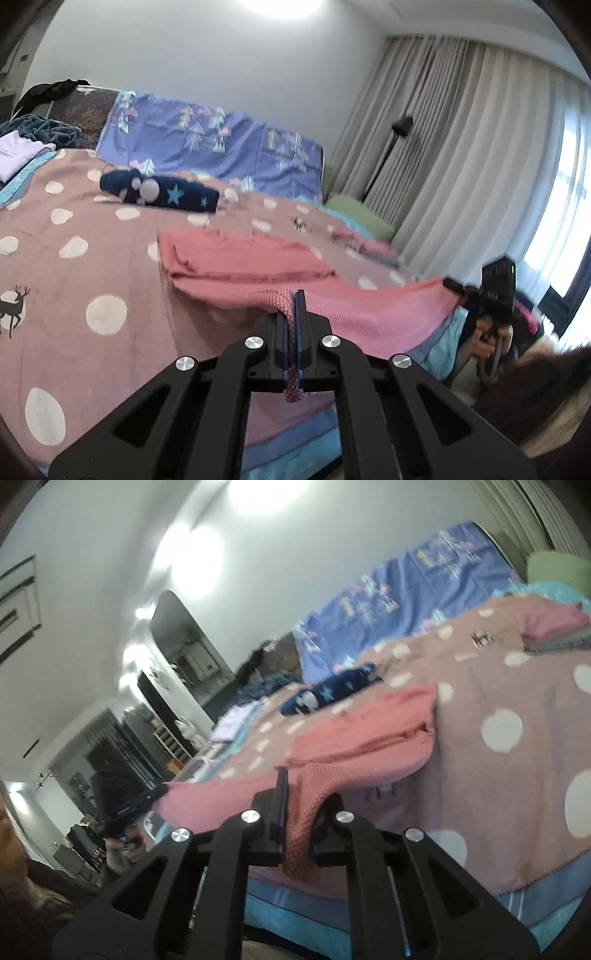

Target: Fold small clothes

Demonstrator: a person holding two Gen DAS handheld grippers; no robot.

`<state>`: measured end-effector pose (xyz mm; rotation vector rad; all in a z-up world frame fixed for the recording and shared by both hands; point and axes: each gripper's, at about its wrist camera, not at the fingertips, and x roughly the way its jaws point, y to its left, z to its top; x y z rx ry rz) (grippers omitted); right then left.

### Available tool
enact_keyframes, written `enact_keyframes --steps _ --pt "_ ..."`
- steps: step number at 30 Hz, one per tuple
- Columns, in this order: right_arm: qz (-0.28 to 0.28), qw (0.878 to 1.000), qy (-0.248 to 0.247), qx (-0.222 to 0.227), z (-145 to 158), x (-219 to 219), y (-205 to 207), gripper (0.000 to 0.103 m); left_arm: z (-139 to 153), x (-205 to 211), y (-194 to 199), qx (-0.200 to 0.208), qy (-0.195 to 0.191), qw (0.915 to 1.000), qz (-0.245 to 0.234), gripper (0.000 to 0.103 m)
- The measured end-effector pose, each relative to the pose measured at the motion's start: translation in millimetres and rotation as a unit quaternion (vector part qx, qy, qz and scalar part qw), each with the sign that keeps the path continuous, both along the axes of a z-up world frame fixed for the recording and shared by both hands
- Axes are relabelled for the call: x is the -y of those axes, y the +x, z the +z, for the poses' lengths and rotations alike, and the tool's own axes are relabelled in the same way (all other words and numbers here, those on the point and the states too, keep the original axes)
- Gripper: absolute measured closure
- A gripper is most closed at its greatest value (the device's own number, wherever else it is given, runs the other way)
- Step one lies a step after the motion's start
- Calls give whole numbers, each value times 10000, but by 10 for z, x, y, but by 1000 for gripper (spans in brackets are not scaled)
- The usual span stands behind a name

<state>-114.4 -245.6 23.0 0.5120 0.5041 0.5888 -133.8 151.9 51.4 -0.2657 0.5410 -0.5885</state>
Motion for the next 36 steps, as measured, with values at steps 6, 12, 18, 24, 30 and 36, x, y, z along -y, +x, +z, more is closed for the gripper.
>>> enact_keyframes --steps 6,12,18,24,30,36 --pt "-137 9949 341 -942 -497 -43 604 93 -492 39 555 -797 -71 9967 92 101" --pt "-330 9958 227 -824 -351 -75 1191 93 -427 -32 1101 -793 -142 9964 255 101" --pt "-515 9962 -22 -701 -251 -90 2062 93 -301 -64 1973 -628 -114 9966 519 101" --pt "-835 9879 -299 -1275 -768 -103 2988 93 -770 -63 2871 -921 74 9916 906 101" --pt "-774 9808 -479 -1723 -1209 -130 3291 93 -1553 -66 3344 -1789 270 9781 1032 101" --pt "-590 9826 -546 -1675 -1107 -116 3156 79 -1438 -112 3236 -1724 357 9802 902 92"
